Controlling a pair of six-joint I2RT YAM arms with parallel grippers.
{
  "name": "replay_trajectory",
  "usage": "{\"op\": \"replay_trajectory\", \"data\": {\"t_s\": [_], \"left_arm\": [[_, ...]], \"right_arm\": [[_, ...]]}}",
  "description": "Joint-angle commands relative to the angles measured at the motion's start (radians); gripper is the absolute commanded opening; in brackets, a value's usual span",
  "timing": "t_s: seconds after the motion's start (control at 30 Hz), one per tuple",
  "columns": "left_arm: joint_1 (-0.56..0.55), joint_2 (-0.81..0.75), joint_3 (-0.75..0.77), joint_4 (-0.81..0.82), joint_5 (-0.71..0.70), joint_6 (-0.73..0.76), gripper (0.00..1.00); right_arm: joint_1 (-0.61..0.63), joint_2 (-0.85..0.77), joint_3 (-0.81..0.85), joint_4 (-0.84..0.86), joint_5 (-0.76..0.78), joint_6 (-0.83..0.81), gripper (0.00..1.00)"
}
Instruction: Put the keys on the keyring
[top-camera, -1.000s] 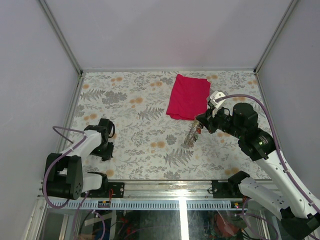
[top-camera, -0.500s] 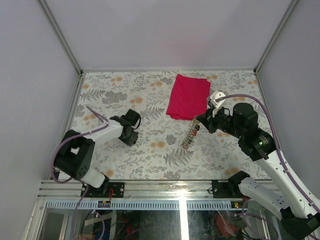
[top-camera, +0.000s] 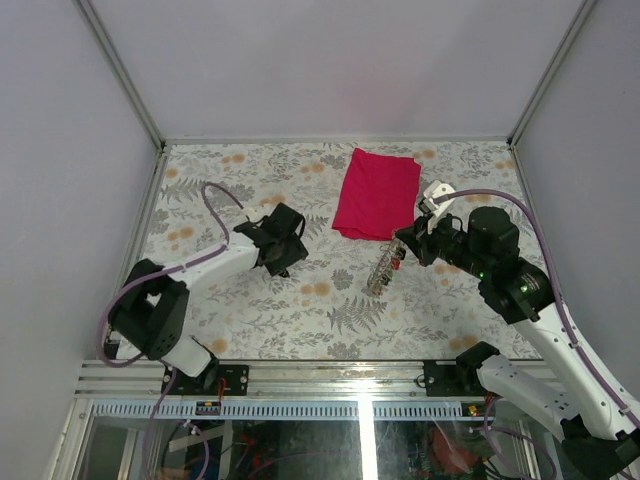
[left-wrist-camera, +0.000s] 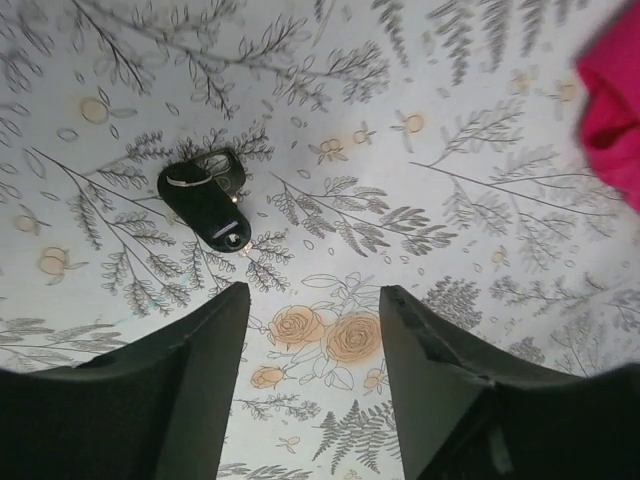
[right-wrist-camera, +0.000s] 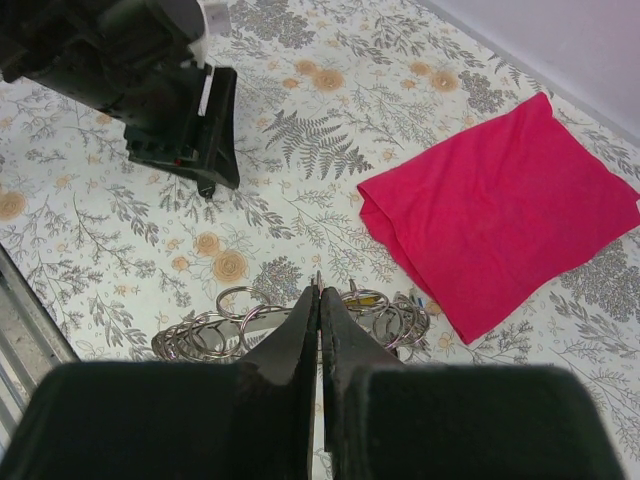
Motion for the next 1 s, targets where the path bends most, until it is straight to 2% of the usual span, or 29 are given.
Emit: {"op": "replay_trajectory", "data": {"t_s": [0.0, 0.1, 0.2, 0.3, 0.37, 0.53, 0.7, 0.97], "left_arm": [[0.006, -0.118, 0.042, -0.018, -0.136, 0.166, 0.58], [0.03, -0.174, 0.008, 0.008, -0.126, 0.299, 0.6], [0.099, -0.24, -0.052, 0.057, -0.031, 0.428, 0.6], [0.209, -0.306, -0.136, 0.154, 0.118, 0.489, 0.6], [0.281, -0.287, -0.148, 0.169, 0.214, 0.531, 0.59], [0.294, -0.158, -0.114, 0.18, 0.35, 0.66, 0.56], [0.295, -0.068, -0.092, 0.211, 0.381, 0.744, 0.55], [0.293, 0.017, -0.04, 0.219, 0.314, 0.851, 0.48]], "right_arm": [[-0.003, -0.014, 0.068, 0.055, 0.02, -0.007, 0.0], [-0.003, -0.004, 0.072, 0.047, 0.004, -0.011, 0.0], [-0.003, 0.001, 0.08, 0.031, -0.033, -0.026, 0.0], [-0.002, 0.003, 0.078, 0.027, -0.086, -0.034, 0.0], [-0.003, 0.006, 0.078, 0.025, -0.109, -0.035, 0.0], [-0.003, 0.015, 0.082, 0.021, -0.126, -0.038, 0.0], [-0.003, 0.017, 0.089, 0.016, -0.133, -0.039, 0.0], [-0.003, 0.015, 0.092, 0.014, -0.157, -0.041, 0.0]]}}
